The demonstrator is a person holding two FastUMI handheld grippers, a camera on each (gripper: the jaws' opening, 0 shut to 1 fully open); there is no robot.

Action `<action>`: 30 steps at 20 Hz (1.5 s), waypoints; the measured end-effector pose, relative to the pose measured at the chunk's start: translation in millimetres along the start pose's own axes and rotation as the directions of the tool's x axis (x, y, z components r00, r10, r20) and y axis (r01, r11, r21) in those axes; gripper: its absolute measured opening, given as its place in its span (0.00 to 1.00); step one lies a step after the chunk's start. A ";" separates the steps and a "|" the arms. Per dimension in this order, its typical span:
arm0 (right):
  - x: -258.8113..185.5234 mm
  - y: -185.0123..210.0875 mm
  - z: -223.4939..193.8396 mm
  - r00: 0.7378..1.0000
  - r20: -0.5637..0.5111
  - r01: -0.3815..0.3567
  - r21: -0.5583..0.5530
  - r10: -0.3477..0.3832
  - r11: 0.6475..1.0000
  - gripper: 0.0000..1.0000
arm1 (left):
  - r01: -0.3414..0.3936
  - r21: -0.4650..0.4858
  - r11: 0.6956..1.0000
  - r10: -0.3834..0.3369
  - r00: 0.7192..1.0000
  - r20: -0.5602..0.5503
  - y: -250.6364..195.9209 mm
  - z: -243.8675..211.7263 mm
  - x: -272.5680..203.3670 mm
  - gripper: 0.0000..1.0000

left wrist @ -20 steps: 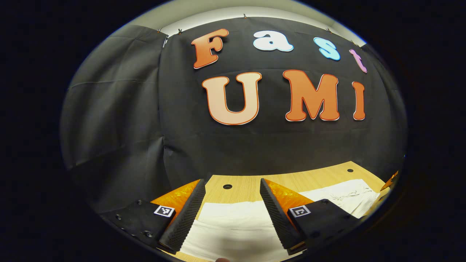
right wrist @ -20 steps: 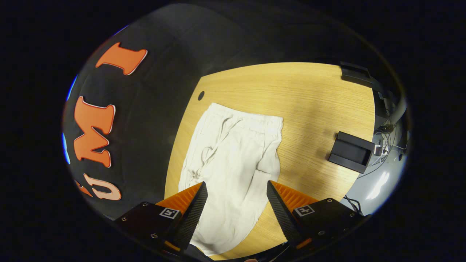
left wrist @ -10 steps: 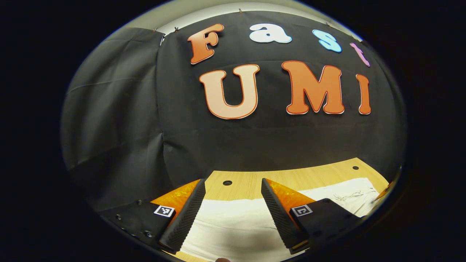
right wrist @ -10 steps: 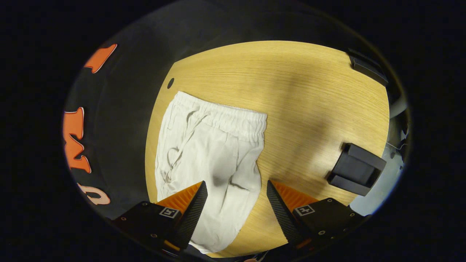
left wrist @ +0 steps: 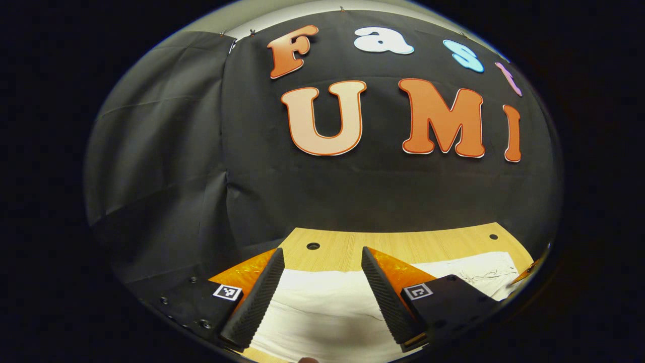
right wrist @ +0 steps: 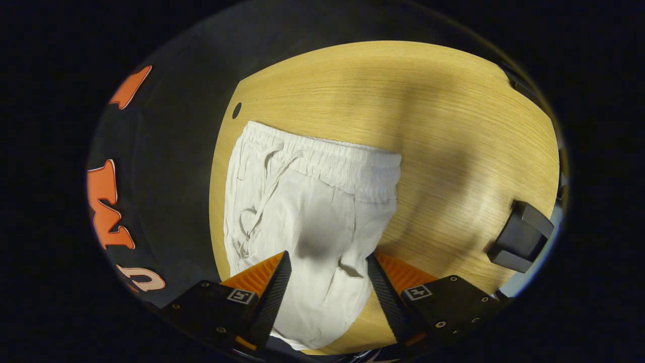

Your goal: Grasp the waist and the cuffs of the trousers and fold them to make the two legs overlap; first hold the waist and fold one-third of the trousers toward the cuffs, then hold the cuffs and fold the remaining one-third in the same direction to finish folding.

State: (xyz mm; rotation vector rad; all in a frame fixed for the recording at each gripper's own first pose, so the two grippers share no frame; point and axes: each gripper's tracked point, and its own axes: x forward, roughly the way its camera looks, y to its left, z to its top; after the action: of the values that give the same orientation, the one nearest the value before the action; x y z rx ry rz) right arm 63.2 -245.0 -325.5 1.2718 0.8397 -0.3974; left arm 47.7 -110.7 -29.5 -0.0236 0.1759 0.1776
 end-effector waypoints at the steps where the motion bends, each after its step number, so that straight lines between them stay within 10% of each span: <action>1: 3.9 3.3 -1.0 1.000 -0.007 -0.007 0.007 0.007 1.000 0.86 | -0.006 -0.008 1.000 0.006 1.000 -0.006 3.2 -1.9 -0.5 1.00; 8: 21.2 -2.4 -1.1 0.999 -0.022 0.034 -0.002 -0.034 0.999 0.04 | -0.034 -0.103 0.994 0.027 0.997 -0.076 26.5 -24.8 -2.6 1.00; 14: 17.1 -7.0 -2.3 0.999 -0.019 0.049 -0.033 -0.050 0.998 0.02 | -0.075 -0.344 0.936 -0.013 0.969 -0.248 49.3 -91.2 -10.9 1.00; 19: 17.0 -6.9 -2.5 0.998 -0.029 0.060 -0.035 -0.061 0.998 0.02 | -0.237 -0.649 0.723 -0.083 0.903 -0.422 68.8 -161.0 -12.3 1.00; 22: 17.3 -6.4 -3.3 0.997 -0.045 0.067 -0.024 -0.068 0.997 0.02 | -0.337 -0.700 0.630 -0.095 0.861 -0.500 71.0 -183.0 -23.8 0.99; 30: 17.7 -6.0 -3.4 0.994 -0.068 0.084 -0.038 -0.087 0.996 0.02 | -0.478 -0.699 0.531 -0.102 0.783 -0.613 62.7 -201.6 -29.5 1.00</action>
State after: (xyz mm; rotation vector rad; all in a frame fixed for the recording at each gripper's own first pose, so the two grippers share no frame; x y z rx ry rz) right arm 69.4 -240.3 -342.7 1.2253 0.9585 -0.4066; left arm -26.7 -62.0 -223.3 -1.0707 0.7318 0.4866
